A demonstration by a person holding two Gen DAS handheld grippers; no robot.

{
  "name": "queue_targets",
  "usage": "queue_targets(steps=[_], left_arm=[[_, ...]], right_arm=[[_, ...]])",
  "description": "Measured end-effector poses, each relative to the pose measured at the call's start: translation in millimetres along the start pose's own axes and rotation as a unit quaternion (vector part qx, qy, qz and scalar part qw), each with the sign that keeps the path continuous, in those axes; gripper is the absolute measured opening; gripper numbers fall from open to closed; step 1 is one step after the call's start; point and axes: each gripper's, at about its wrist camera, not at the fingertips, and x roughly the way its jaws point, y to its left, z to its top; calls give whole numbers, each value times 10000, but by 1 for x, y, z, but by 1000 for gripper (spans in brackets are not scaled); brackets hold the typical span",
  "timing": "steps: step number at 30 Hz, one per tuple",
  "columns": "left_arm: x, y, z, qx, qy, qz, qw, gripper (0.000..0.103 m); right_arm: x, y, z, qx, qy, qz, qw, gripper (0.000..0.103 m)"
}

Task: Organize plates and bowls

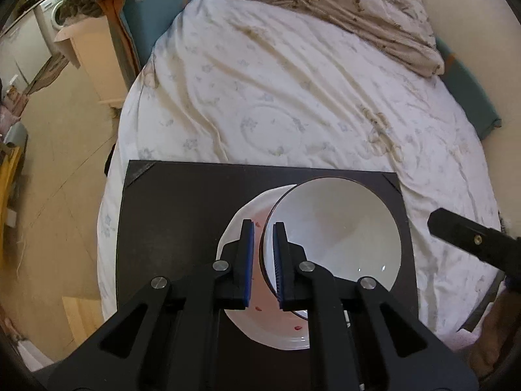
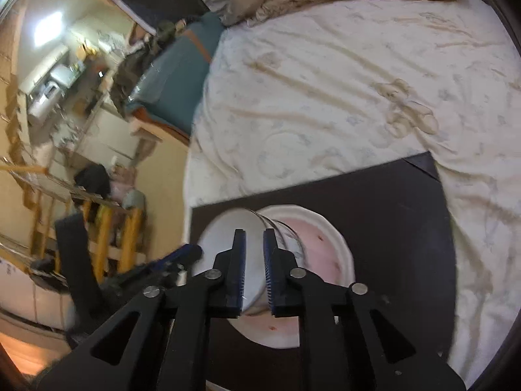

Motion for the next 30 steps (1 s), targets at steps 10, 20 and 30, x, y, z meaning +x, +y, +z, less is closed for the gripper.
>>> queue_targets(steps=[10,20,30], left_arm=[[26,14,0,-473,262,-548,9970,17],[31,16,2,-587,306,-723,9952,19],[11,4,-8,91,127,-65,9999,38]], right_arm=[[49,-34,-17,529,708,-184,9959,42],[58,-45,-13,599,713,-244,9954,45],[54,-36,-12,514,637,-144,9965,45]])
